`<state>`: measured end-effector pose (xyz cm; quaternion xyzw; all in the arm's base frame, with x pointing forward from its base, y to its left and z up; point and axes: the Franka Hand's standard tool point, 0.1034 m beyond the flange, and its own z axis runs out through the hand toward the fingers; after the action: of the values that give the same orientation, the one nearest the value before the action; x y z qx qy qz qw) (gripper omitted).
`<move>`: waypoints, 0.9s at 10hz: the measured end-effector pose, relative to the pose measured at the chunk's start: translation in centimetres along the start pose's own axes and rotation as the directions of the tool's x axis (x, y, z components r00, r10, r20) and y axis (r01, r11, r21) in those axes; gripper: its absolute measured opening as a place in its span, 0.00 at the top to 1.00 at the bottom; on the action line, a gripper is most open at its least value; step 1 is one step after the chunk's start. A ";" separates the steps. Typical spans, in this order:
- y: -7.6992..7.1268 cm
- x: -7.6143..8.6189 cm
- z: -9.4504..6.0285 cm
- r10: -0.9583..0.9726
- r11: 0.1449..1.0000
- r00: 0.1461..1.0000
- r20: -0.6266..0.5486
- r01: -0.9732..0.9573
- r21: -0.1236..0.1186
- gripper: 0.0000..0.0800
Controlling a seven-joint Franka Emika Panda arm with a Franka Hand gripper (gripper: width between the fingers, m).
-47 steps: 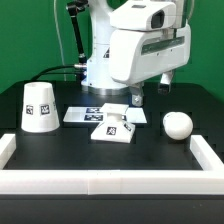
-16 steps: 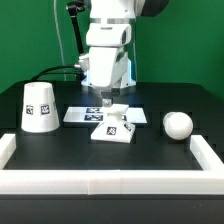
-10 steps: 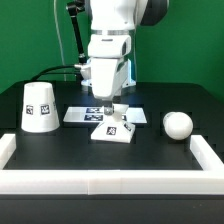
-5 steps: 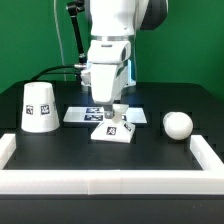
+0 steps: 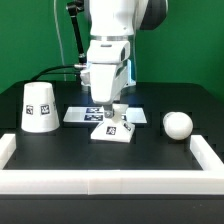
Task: Assemble lamp
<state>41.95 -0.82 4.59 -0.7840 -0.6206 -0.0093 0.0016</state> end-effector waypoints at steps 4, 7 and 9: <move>1.3 0.7 0.0 0.025 1.000 1.000 -0.005 -0.026 -0.014 0.33; 3.6 1.8 0.0 0.050 0.998 0.999 -0.017 -0.050 -0.038 0.33; 6.3 2.7 0.1 0.107 0.992 0.994 -0.034 -0.109 -0.061 0.33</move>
Offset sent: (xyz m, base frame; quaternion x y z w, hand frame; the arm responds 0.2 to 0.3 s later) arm 0.0265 0.0063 -0.0073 -0.0053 -0.0120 0.0134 0.9998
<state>48.68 0.38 4.54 -0.8159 -0.5767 -0.0406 -0.0129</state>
